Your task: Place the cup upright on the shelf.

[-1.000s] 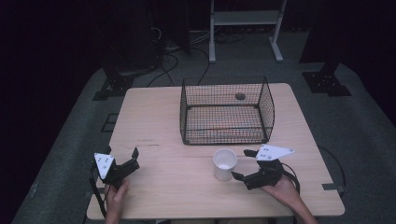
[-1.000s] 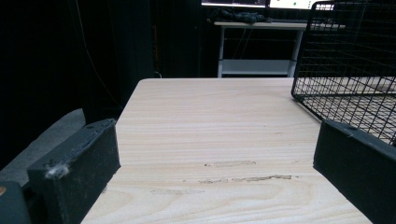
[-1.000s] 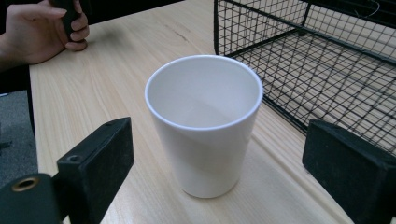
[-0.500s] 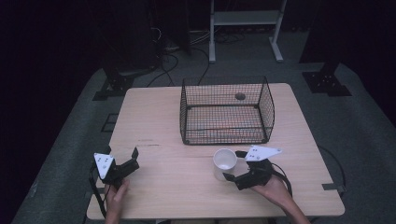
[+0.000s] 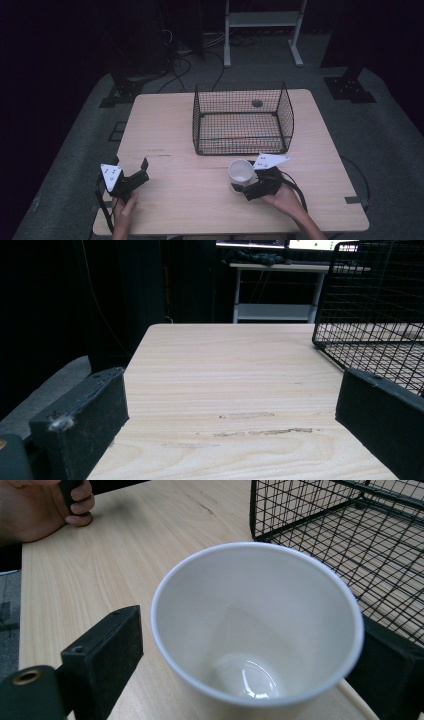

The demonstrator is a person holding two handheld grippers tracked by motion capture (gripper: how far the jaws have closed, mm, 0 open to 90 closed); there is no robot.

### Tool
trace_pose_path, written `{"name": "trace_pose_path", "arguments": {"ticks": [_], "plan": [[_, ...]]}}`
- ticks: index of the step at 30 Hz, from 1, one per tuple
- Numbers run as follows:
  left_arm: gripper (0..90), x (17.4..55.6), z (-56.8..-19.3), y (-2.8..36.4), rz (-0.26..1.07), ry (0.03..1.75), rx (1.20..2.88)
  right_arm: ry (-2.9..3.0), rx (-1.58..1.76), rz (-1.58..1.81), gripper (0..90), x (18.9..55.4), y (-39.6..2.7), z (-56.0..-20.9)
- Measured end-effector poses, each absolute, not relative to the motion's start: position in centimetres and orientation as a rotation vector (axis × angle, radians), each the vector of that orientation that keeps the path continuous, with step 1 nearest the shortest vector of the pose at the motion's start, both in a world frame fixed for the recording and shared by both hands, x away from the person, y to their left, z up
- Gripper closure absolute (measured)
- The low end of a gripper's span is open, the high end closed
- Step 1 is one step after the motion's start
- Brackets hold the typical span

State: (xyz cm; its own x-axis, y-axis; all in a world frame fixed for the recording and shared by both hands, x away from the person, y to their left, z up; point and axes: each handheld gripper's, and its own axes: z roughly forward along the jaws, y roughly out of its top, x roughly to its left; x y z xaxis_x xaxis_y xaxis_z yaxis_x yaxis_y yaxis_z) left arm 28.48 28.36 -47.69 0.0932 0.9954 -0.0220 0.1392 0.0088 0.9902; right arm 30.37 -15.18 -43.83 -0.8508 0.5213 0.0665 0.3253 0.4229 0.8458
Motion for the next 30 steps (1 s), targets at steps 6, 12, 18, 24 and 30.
{"name": "trace_pose_path", "arguments": {"ticks": [6,12,18,24,30], "plan": [[0.0,28.5,-47.7,28.4,1.057,1.246,1.342,2.464,0.741,1.39,18.3,30.6,-15.0,-43.6],[0.0,28.5,-47.7,28.4,1.058,1.245,1.343,2.497,0.739,1.43,18.9,30.7,-15.2,-43.0],[0.0,28.5,-47.7,28.4,1.059,1.245,1.344,2.511,0.724,1.461,18.9,31.1,-15.4,-41.7],[0.0,28.5,-47.7,28.4,1.057,1.247,1.342,2.528,0.732,1.454,18.9,32.0,-15.9,-40.6],[0.0,28.5,-47.7,28.4,1.058,1.246,1.344,2.524,0.733,1.48,18.9,32.8,-16.3,-39.6]]}}
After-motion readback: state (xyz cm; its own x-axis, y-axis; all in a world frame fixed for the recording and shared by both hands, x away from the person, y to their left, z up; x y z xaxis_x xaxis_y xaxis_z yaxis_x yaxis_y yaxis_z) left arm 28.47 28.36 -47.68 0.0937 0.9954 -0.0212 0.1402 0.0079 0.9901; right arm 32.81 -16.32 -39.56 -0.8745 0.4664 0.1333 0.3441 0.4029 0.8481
